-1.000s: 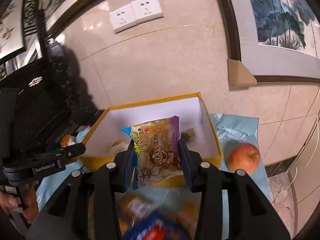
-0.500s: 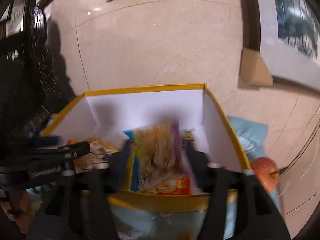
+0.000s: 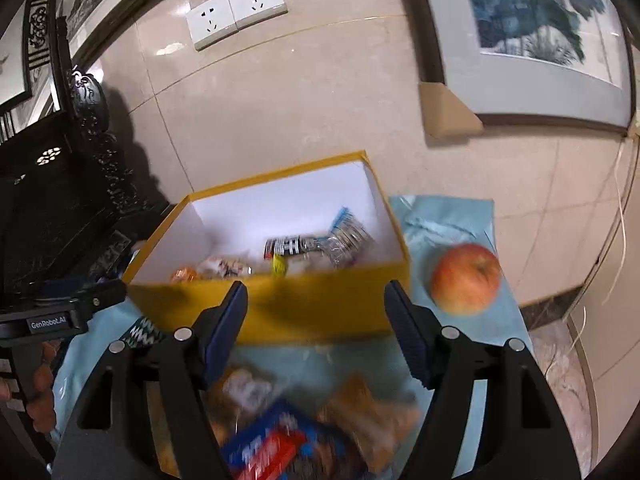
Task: Organize snacks
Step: 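Lower both snacks into the yellow box and open both tools, then grasp the blue-and-white bag with the left tool while the right tool grasps the red round biscuit pack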
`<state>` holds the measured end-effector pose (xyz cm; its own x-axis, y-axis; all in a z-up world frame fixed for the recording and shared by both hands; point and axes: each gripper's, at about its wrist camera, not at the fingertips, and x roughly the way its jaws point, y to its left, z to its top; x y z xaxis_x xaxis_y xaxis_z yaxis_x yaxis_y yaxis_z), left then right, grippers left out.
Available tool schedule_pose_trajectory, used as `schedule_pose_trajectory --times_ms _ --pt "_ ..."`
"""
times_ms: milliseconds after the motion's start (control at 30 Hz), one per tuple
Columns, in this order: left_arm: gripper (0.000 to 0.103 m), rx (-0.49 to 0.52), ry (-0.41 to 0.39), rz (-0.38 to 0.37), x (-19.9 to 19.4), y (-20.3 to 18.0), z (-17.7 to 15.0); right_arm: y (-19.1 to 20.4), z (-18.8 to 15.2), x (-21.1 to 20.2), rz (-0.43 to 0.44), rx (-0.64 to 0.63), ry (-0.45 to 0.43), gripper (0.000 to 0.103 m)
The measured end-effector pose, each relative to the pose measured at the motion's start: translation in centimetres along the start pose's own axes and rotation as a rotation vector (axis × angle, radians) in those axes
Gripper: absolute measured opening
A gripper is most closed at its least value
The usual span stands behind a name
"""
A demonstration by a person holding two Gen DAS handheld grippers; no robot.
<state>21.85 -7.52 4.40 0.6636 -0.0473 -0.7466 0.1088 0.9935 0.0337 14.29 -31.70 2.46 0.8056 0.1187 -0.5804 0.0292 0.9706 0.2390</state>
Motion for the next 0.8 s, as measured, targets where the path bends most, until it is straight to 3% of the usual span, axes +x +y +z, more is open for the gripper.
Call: schedule_pose_trajectory --times_ms 267,533,800 --pt "0.101 0.020 0.050 0.047 -2.8 2.2 -6.8 -0.7 -4.6 -4.5 0.034 0.024 0.041 0.073" --pt "0.101 0.040 0.081 0.030 -4.0 3.0 -11.8 -0.6 -8.9 -5.8 0.074 0.015 0.130 0.073" --pt "0.101 0.073 0.163 -0.010 -2.4 1.6 -16.0 -1.2 -11.6 -6.3 0.077 0.041 0.180 0.073"
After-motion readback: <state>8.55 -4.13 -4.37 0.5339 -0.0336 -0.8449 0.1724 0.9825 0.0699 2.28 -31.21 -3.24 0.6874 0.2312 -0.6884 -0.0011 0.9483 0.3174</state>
